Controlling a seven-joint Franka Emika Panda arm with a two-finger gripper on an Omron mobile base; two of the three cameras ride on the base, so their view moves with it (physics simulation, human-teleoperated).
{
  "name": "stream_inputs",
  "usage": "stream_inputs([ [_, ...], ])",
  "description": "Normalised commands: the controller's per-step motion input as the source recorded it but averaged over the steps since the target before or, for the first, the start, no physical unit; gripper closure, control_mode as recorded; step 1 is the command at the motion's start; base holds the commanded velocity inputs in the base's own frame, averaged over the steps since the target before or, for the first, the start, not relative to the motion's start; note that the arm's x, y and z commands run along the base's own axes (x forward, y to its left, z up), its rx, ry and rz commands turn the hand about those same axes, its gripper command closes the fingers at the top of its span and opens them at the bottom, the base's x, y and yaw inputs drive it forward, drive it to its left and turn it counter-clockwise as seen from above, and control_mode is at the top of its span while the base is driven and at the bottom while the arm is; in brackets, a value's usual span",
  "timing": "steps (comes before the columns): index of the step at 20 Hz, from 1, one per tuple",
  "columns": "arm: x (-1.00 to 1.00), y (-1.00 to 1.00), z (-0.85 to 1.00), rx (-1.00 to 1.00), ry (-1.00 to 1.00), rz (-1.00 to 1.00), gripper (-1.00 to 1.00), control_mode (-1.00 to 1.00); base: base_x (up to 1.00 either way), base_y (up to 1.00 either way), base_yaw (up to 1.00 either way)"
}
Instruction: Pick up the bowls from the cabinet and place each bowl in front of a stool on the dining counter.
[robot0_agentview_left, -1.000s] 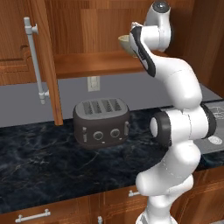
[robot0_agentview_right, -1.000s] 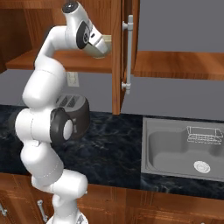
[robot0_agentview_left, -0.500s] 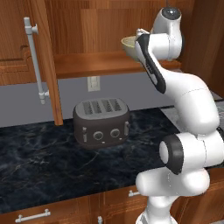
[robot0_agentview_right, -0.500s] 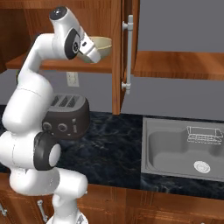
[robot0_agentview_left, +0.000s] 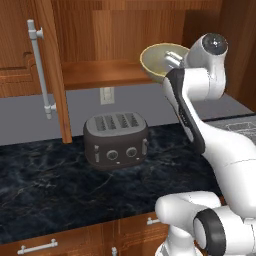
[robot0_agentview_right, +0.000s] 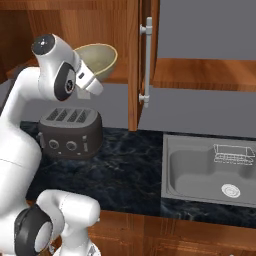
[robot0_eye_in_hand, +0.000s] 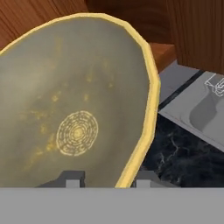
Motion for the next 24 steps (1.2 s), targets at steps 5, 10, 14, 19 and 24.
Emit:
stream_inputs([
  [5, -1.0, 0.0, 0.2, 0.01, 0.0, 0.09, 1.0, -1.0, 0.0, 0.0, 0.0],
  [10, -1.0, 0.0, 0.18, 0.0, -0.04, 0.12, 1.0, -1.0, 0.0, 0.0, 0.0],
  [14, -0.99, 0.01, 0.0, 0.0, -0.11, 0.13, 1.0, -1.0, 0.0, 0.0, 0.0],
  [19, -0.4, 0.04, 0.0, 0.0, -0.04, 0.05, 1.0, 1.0, -0.6, 0.11, 0.09],
  [24, 0.0, 0.0, 0.0, 0.0, 0.0, 0.0, 1.0, 1.0, -1.0, 0.24, 0.13],
])
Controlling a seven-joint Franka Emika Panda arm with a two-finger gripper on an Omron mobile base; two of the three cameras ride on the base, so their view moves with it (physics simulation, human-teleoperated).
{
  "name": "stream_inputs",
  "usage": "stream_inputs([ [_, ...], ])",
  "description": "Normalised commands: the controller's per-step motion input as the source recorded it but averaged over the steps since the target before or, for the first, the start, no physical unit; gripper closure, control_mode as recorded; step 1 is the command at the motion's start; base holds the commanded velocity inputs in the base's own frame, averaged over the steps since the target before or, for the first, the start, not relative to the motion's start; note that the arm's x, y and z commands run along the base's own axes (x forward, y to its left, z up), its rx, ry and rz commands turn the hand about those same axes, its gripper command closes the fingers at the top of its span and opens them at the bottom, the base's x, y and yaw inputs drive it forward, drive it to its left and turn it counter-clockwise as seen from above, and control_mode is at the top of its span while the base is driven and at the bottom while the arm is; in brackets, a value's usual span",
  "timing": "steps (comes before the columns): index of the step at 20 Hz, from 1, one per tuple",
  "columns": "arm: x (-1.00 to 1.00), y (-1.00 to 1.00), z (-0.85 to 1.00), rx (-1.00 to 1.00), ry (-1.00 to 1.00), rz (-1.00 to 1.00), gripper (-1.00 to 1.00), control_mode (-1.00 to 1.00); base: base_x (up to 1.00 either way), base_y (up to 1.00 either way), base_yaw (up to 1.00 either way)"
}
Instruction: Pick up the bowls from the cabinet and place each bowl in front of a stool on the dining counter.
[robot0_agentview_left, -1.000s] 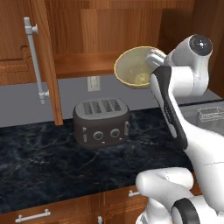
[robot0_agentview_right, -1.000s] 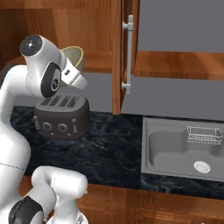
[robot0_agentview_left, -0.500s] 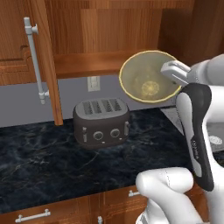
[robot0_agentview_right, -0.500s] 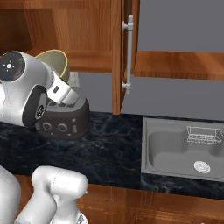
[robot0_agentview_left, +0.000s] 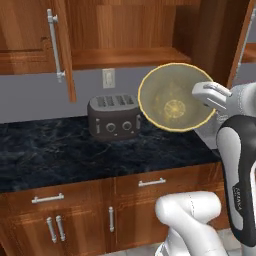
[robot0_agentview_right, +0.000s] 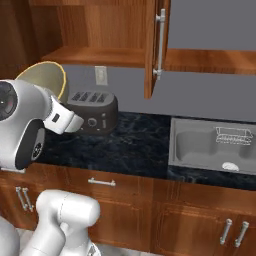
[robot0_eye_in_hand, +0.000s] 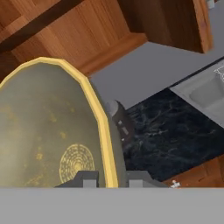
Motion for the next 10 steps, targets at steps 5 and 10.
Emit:
stream_inputs([
  [5, 0.0, 0.0, 0.0, 0.0, 0.0, 0.0, 1.0, 1.0, -1.0, 0.08, 0.06],
  [10, 0.0, 0.0, 0.0, 0.0, 0.0, 0.0, 1.0, 1.0, -1.0, 0.0, 0.0],
])
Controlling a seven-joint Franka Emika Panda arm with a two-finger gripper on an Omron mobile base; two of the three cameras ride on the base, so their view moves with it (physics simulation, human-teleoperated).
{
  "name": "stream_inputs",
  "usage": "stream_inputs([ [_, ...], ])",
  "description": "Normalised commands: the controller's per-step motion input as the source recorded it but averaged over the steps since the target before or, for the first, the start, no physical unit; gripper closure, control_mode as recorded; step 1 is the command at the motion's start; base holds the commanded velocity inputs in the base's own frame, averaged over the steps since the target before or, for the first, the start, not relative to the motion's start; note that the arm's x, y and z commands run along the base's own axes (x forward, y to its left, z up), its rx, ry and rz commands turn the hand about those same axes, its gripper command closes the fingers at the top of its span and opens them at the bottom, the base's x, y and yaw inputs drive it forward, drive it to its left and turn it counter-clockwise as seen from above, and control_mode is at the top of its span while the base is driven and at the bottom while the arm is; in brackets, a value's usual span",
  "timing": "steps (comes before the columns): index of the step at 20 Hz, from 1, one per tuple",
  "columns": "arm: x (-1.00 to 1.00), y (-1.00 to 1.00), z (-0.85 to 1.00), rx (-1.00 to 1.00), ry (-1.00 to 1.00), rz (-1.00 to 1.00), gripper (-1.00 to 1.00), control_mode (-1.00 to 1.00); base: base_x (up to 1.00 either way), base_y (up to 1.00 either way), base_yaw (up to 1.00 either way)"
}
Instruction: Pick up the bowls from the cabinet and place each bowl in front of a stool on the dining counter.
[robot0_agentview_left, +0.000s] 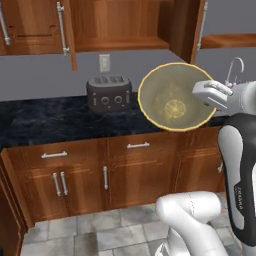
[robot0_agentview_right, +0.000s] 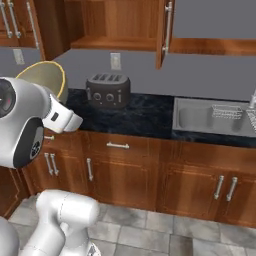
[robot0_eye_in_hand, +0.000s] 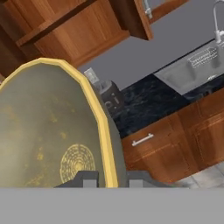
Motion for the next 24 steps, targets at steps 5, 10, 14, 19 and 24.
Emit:
stream_inputs([
  [5, 0.0, 0.0, 0.0, 0.0, 0.0, 0.0, 1.0, 1.0, -1.0, 0.0, -0.01],
  [10, 0.0, 0.0, 0.0, 0.0, 0.0, 0.0, 1.0, 1.0, -1.0, 0.0, -0.02],
  [14, 0.0, 0.0, 0.0, 0.0, 0.0, 0.0, 1.0, 1.0, -1.0, 0.0, -0.01],
  [19, 0.0, 0.0, 0.0, 0.0, 0.0, 0.0, 1.0, 1.0, -1.0, 0.0, -0.01],
  [24, 0.0, 0.0, 0.0, 0.0, 0.0, 0.0, 1.0, 1.0, -1.0, 0.0, -0.01],
])
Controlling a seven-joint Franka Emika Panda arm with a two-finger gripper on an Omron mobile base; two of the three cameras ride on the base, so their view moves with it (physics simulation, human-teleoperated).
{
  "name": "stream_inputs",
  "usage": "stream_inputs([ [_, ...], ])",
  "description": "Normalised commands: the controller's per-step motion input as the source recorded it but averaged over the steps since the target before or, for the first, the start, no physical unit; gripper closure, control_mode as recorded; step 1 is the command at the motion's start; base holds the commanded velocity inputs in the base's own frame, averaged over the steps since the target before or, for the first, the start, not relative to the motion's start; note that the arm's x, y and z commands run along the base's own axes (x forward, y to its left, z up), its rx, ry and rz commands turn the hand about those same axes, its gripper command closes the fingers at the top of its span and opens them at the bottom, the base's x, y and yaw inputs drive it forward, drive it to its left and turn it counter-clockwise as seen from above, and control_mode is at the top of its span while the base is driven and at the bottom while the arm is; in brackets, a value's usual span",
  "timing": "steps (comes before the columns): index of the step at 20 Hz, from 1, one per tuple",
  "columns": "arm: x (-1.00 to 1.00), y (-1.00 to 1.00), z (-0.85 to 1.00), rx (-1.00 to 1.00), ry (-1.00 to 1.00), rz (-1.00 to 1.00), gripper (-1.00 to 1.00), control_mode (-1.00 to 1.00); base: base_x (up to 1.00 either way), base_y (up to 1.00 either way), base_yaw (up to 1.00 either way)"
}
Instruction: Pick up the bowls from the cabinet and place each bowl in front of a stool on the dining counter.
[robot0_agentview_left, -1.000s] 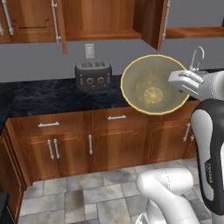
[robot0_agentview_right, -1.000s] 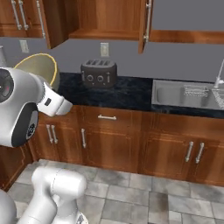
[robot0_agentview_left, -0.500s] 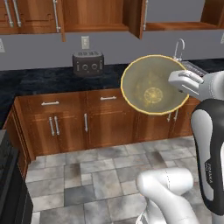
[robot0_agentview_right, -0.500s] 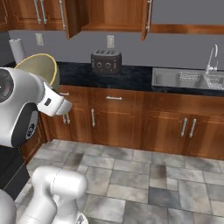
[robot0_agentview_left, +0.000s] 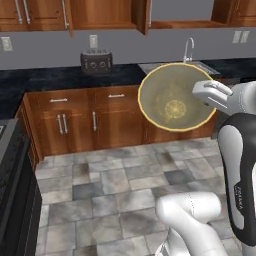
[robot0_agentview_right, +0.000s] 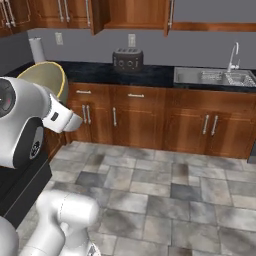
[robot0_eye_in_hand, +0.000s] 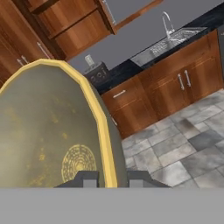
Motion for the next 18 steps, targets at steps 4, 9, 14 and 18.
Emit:
stream_inputs([
  [4, 0.0, 0.0, 0.0, 0.0, 0.0, 0.0, 1.0, 1.0, -1.0, 0.0, -0.02],
  [9, 0.0, 0.0, 0.0, 0.0, 0.0, 0.0, 1.0, 1.0, -1.0, 0.0, -0.03],
  [14, 0.0, 0.0, 0.0, 0.0, 0.0, 0.0, 1.0, 1.0, -1.0, 0.0, -0.03],
  [18, 0.0, 0.0, 0.0, 0.0, 0.0, 0.0, 1.0, 1.0, -1.0, -0.09, -0.04],
])
